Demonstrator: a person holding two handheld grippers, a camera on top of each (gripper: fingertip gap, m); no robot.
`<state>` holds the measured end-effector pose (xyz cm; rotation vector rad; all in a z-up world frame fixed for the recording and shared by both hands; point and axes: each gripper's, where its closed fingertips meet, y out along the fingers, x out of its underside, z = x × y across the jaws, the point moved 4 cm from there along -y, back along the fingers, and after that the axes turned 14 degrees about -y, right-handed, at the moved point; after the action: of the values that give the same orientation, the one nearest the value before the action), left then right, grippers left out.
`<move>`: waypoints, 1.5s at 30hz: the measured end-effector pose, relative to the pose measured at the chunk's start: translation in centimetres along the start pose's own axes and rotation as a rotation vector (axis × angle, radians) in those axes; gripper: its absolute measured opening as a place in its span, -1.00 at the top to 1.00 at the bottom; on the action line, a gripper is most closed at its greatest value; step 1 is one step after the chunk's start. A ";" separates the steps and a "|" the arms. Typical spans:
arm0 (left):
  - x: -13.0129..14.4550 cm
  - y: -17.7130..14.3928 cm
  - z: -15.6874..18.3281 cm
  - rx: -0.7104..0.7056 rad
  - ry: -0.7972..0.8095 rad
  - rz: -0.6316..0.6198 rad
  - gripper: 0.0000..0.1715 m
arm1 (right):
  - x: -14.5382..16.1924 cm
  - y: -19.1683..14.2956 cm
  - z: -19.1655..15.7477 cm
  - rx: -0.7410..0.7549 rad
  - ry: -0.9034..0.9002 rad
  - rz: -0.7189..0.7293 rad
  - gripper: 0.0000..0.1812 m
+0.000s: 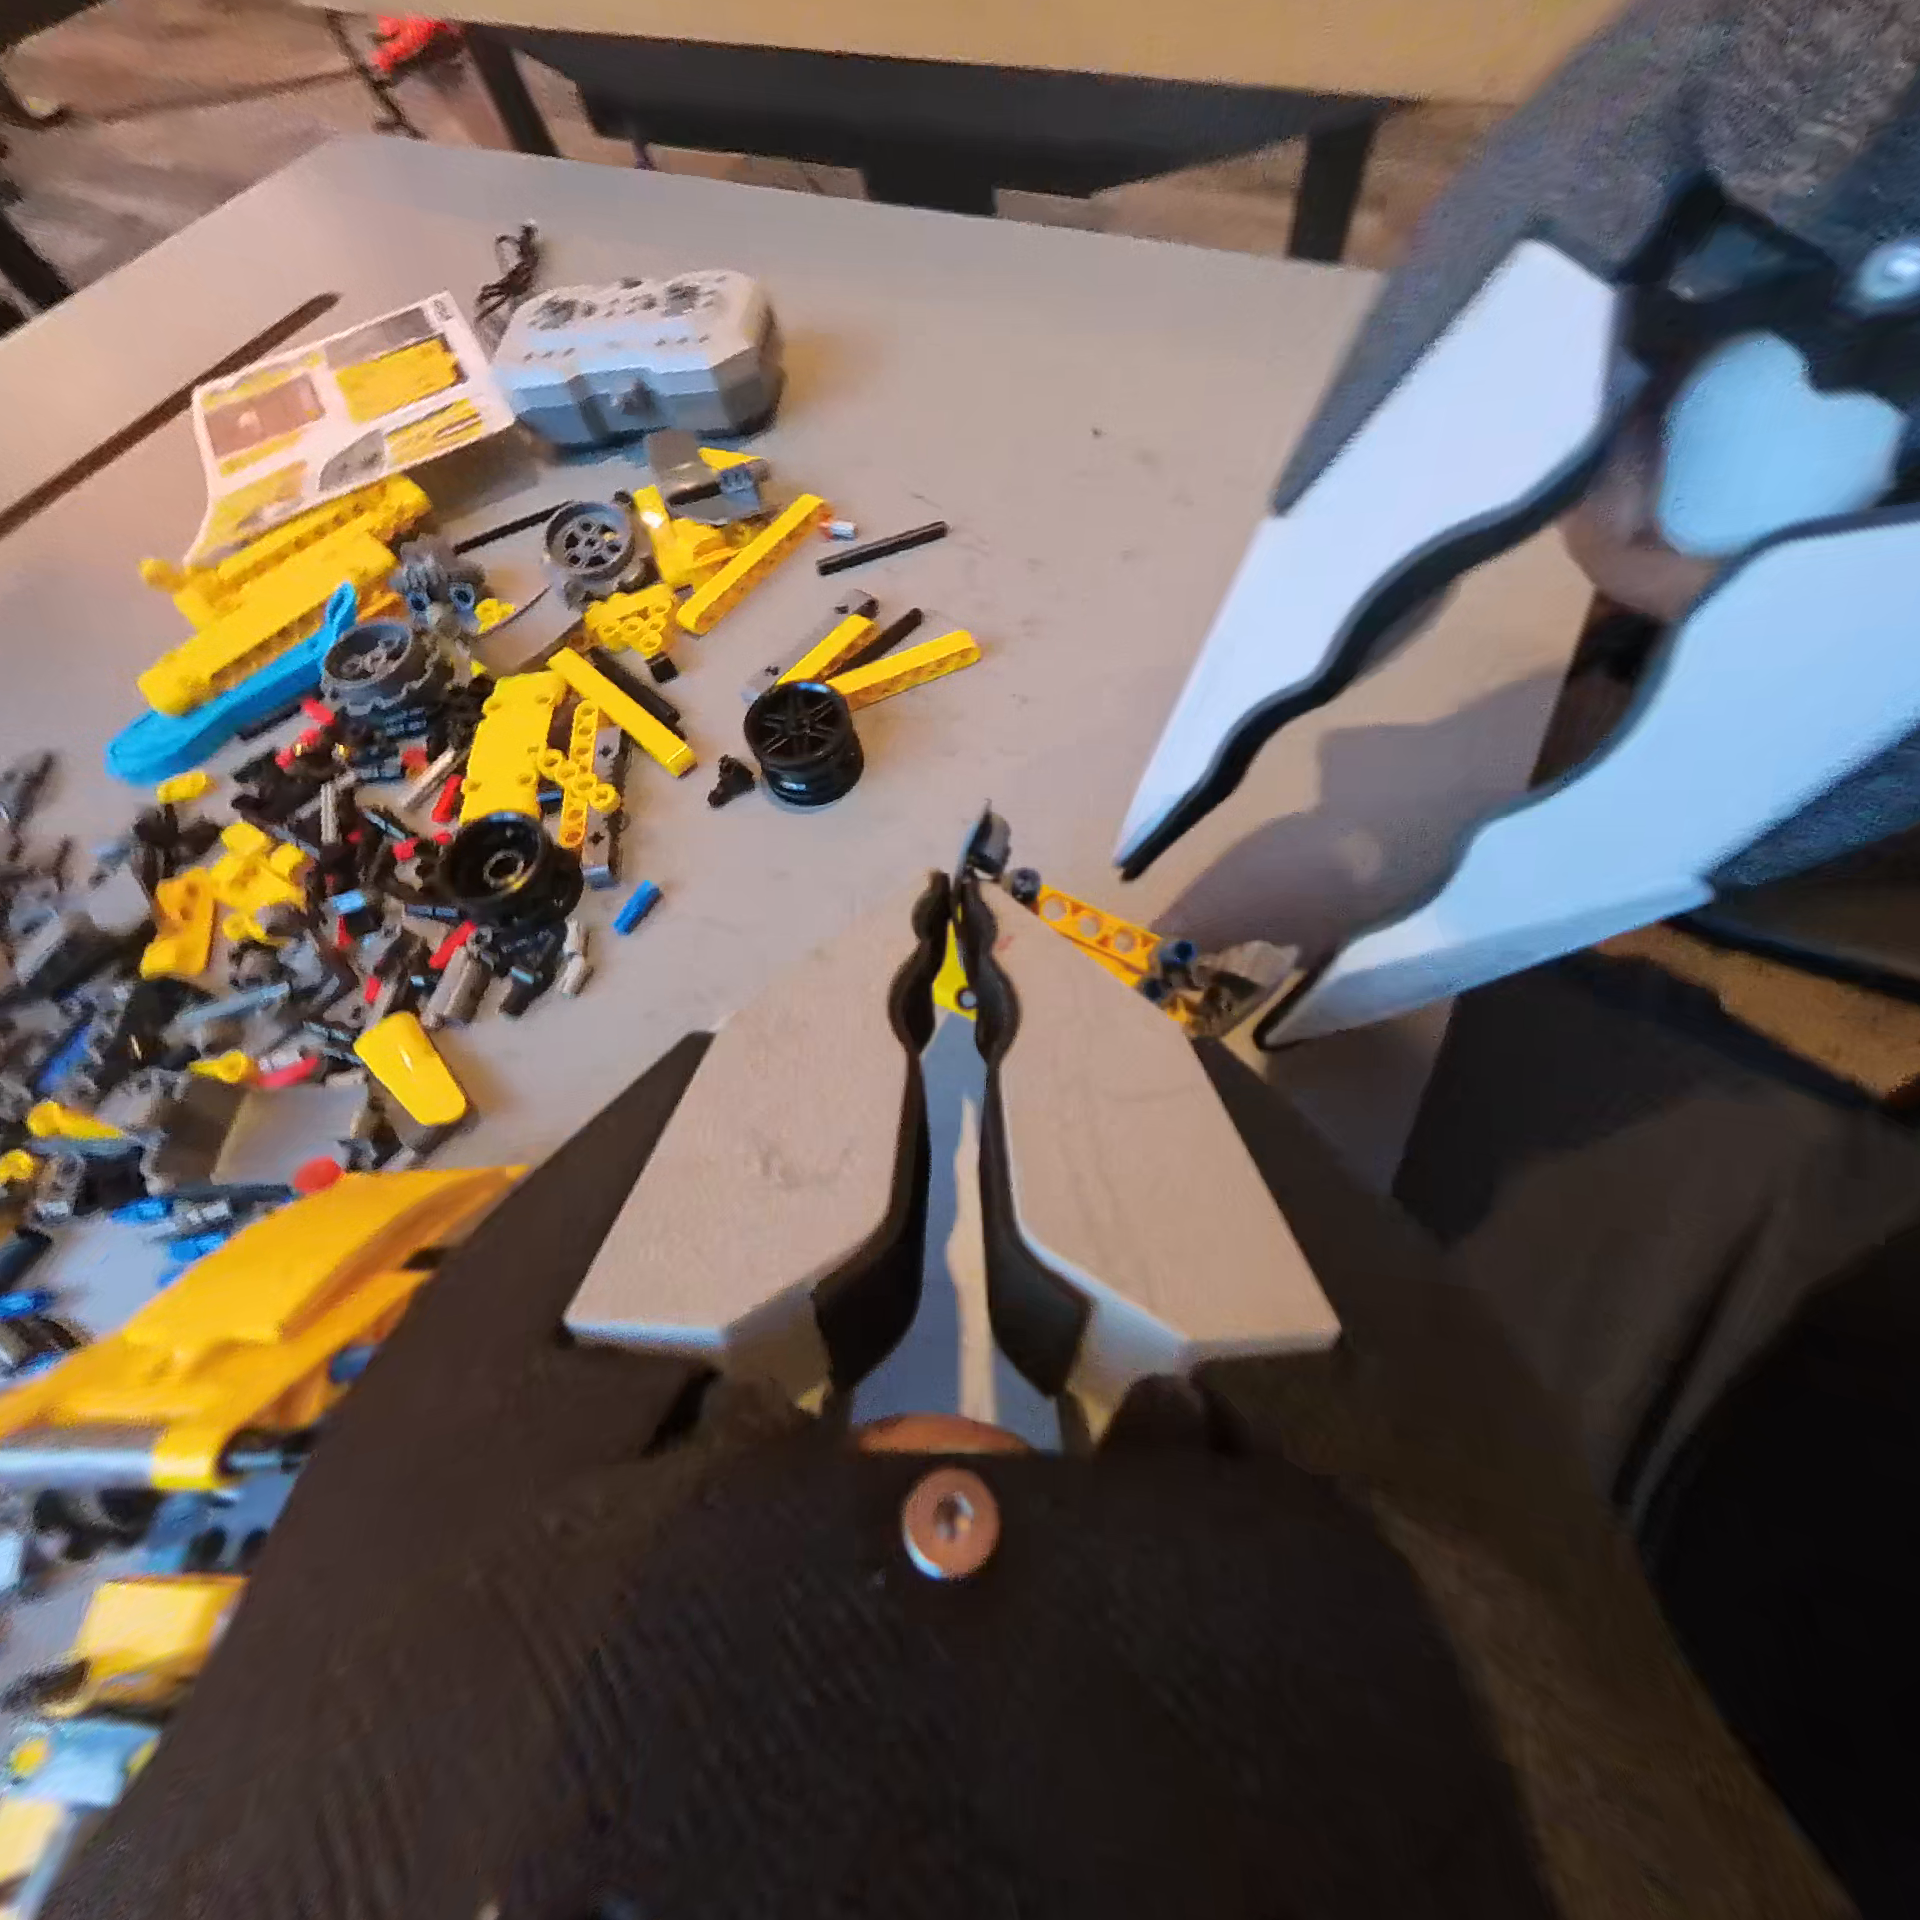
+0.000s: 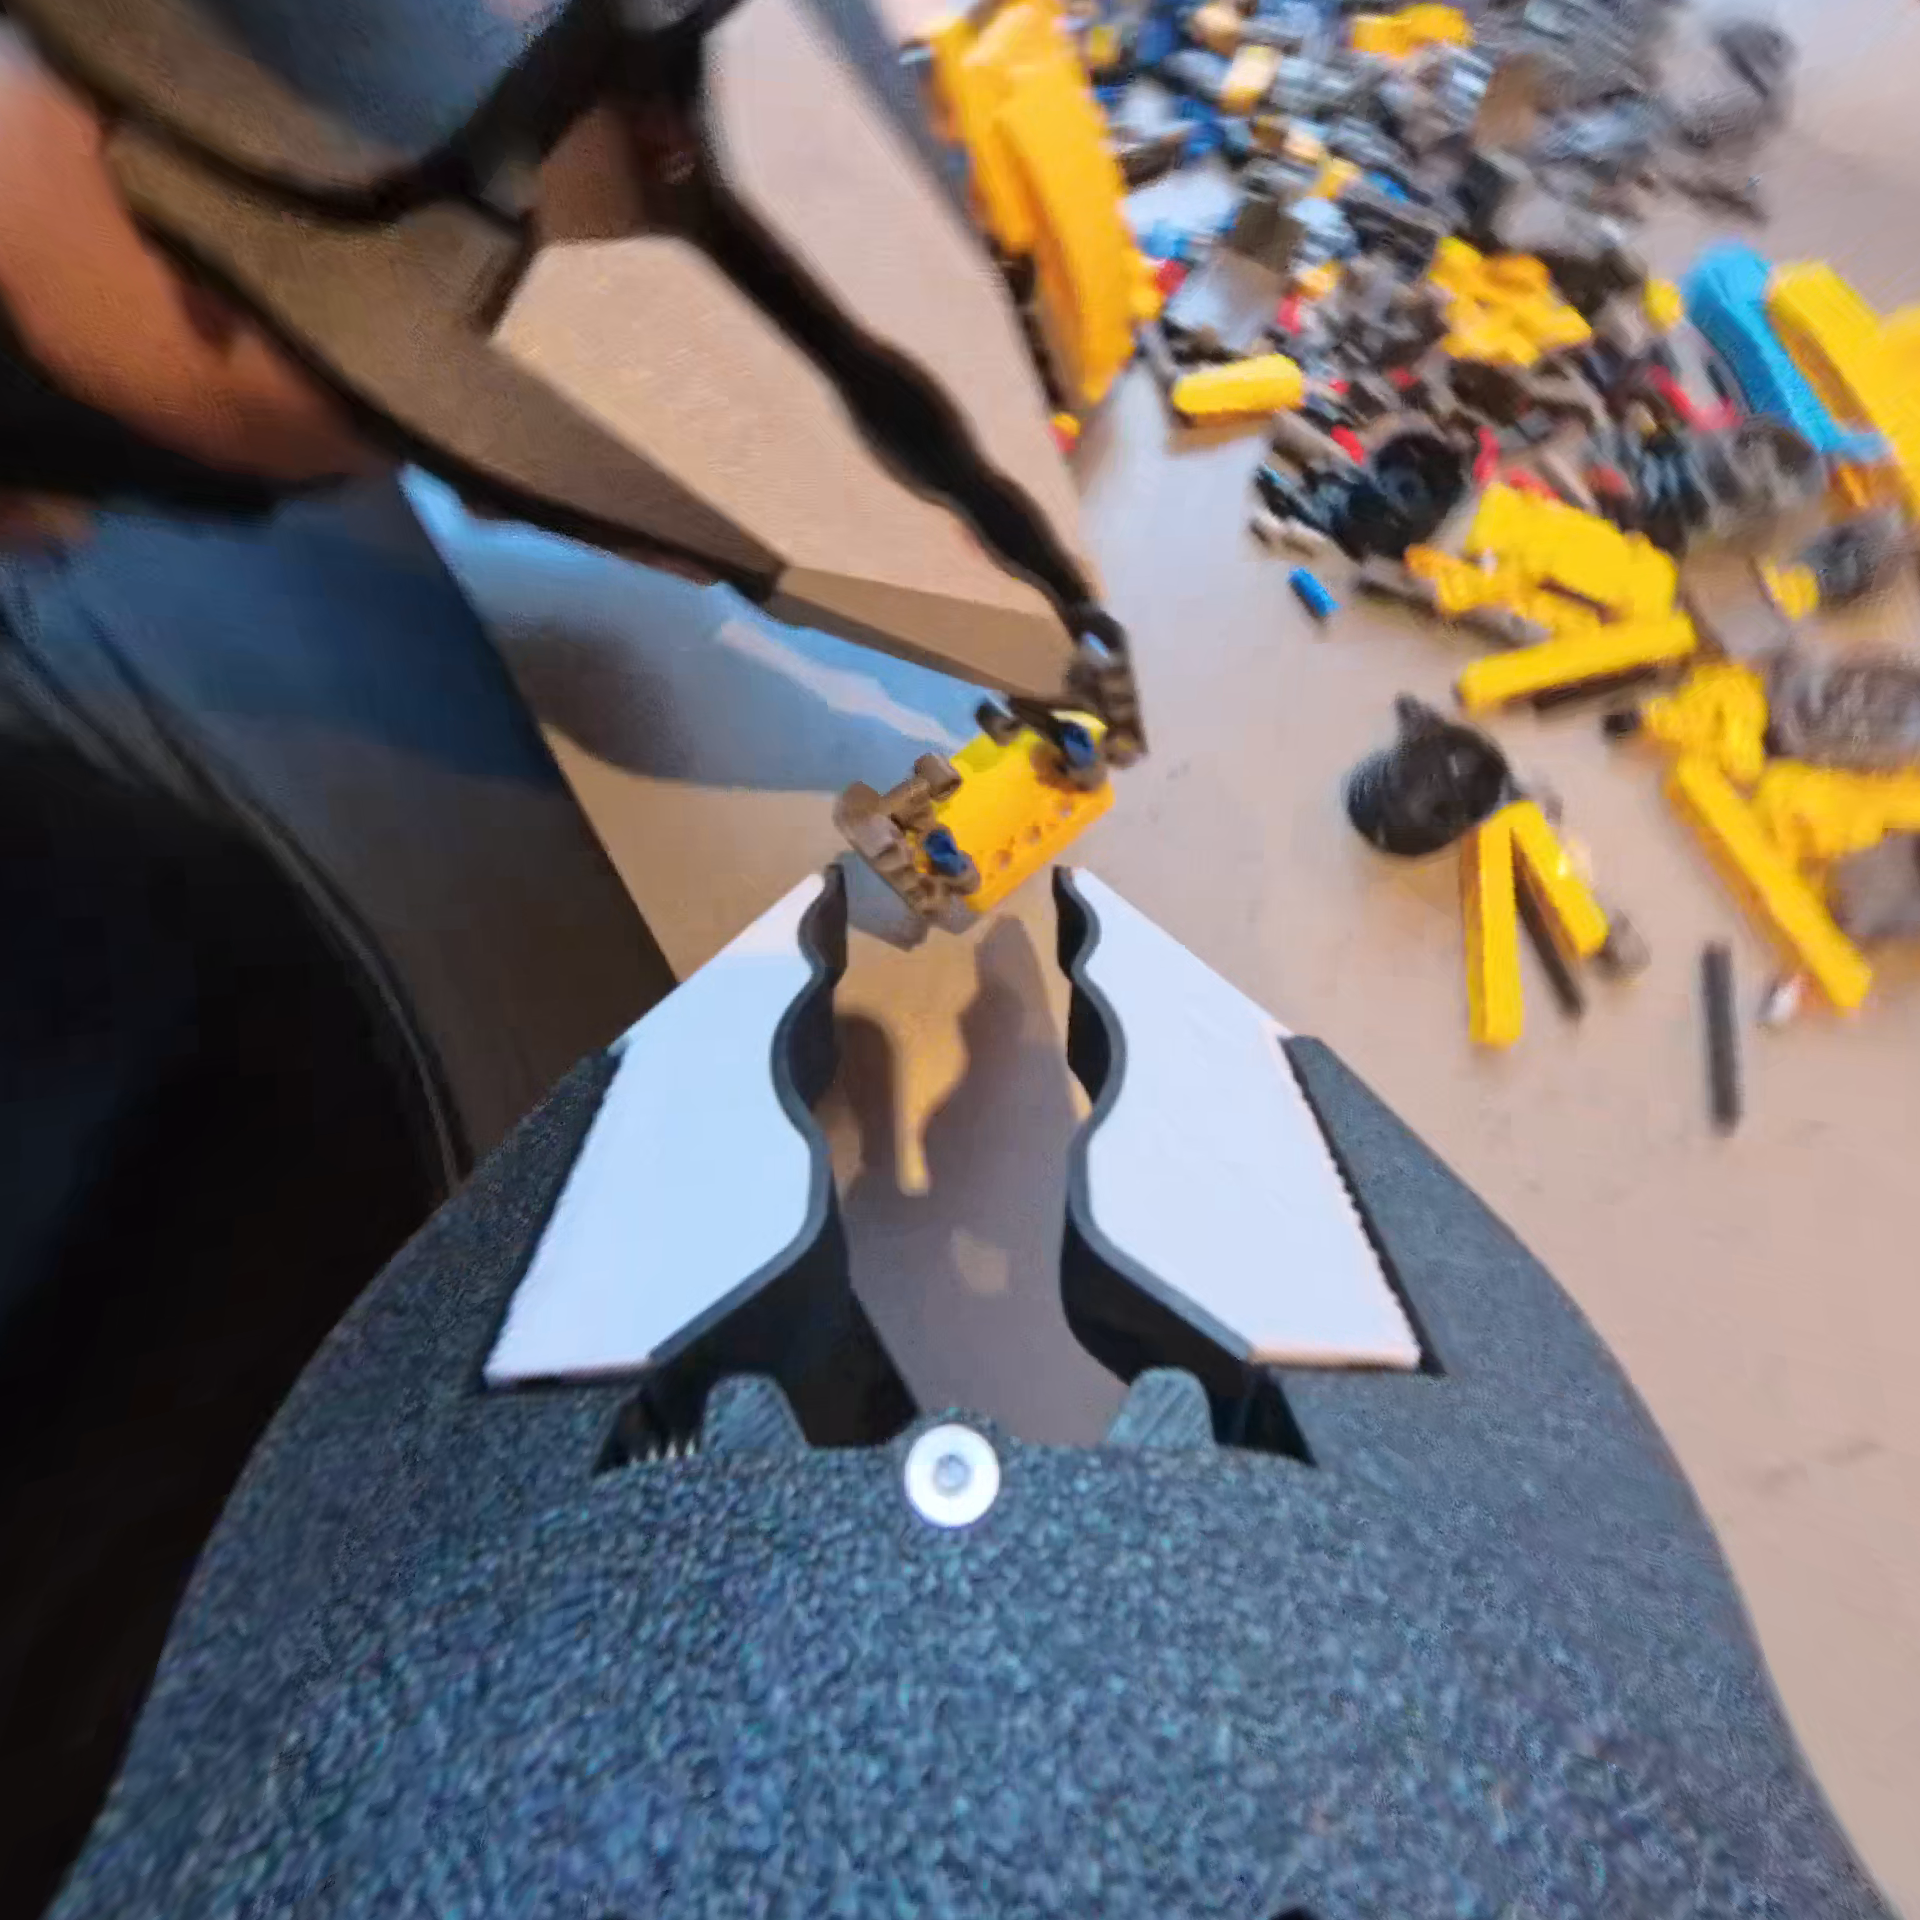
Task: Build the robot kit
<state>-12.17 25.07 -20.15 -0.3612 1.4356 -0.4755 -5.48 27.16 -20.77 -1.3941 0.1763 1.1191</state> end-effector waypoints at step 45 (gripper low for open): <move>1.3 -0.2 0.7 -0.121 -0.176 0.093 0.97 | 1.2 -0.1 0.3 0.507 -0.419 0.150 0.74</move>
<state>-11.38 24.17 -21.04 -0.4212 1.3068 -0.2750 -4.94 28.00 -21.42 -0.6904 0.2438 1.3517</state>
